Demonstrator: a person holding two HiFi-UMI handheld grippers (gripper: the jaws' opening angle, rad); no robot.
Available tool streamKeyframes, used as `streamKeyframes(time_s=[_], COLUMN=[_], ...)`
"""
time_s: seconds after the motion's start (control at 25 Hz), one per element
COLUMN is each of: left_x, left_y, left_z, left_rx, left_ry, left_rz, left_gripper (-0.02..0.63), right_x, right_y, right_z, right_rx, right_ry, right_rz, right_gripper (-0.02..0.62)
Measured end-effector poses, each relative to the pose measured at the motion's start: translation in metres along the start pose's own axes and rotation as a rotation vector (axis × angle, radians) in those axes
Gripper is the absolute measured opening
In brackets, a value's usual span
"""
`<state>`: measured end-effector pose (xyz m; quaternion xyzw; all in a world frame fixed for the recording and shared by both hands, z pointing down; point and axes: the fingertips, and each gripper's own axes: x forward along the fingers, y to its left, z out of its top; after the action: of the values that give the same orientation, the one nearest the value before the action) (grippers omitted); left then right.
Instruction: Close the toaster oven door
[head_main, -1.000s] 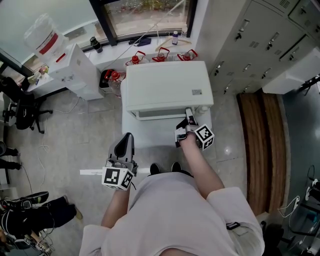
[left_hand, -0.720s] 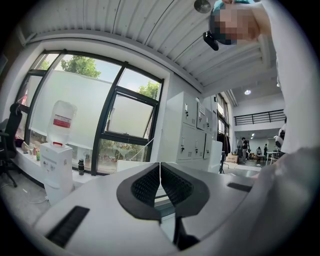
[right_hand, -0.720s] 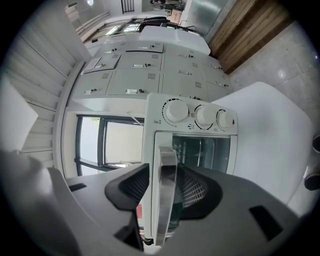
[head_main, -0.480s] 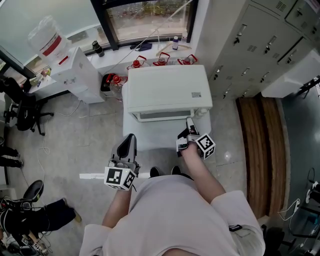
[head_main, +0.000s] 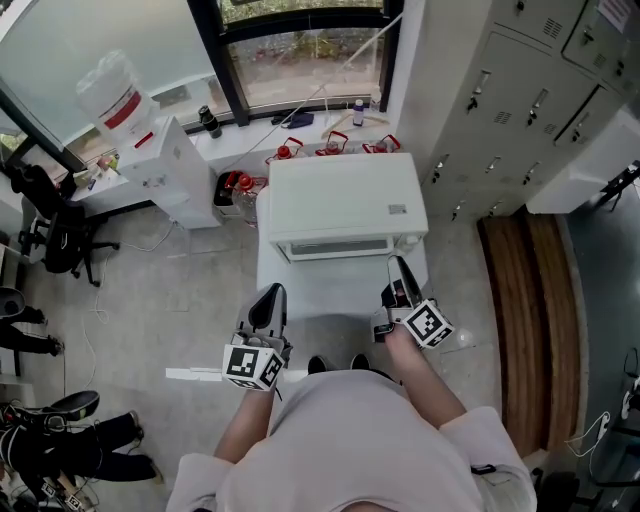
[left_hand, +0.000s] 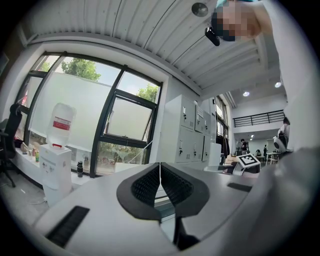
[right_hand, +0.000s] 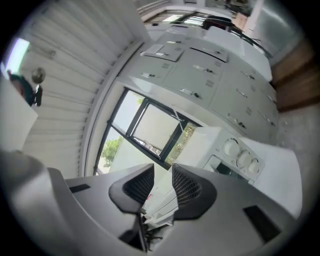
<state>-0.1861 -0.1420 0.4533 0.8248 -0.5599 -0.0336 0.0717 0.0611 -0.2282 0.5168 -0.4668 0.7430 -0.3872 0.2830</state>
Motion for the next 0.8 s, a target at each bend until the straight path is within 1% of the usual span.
streamKeyframes(time_s=[0.08,0.12,0.16,0.24,0.28,0.4,0.56,0.8], left_x=[0.000,0.000,0.000,0.000,0.000,0.000,-0.002,-0.007], left_y=[-0.003,-0.005,-0.007,-0.011,-0.012,-0.016,-0.021,-0.023], left_z=[0.000,0.000,0.000,0.001,0.001,0.001,0.001,-0.001], left_rx=[0.001,0.003,0.005,0.010,0.012,0.014,0.015,0.011], left_ry=[0.001,0.002,0.003,0.005,0.006,0.008,0.000,-0.007], left_rz=[-0.005,-0.008,-0.011,-0.018,-0.020,-0.025,-0.027,-0.018], left_gripper=[0.021,0.021,0.021,0.021,0.021,0.021,0.021,0.021], right_x=[-0.004,-0.006,-0.008,-0.011,-0.011,-0.014,-0.020,-0.024], right_y=[0.014,0.019,0.024,0.036,0.042,0.059,0.083,0.108], right_z=[0.004,0.004,0.004,0.003,0.002,0.000,0.006,0.010], right_rx=[-0.141,-0.213,-0.287,-0.418,-0.467,-0.592,-0.750,-0.925], right_ry=[0.033,0.053,0.073,0.104,0.117,0.146,0.137,0.148], right_rz=[0.010,0.005,0.002,0.019,0.032,0.055,0.069,0.084], right_gripper=[0.082,0.025,0.008,0.007,0.006,0.006,0.006,0.006])
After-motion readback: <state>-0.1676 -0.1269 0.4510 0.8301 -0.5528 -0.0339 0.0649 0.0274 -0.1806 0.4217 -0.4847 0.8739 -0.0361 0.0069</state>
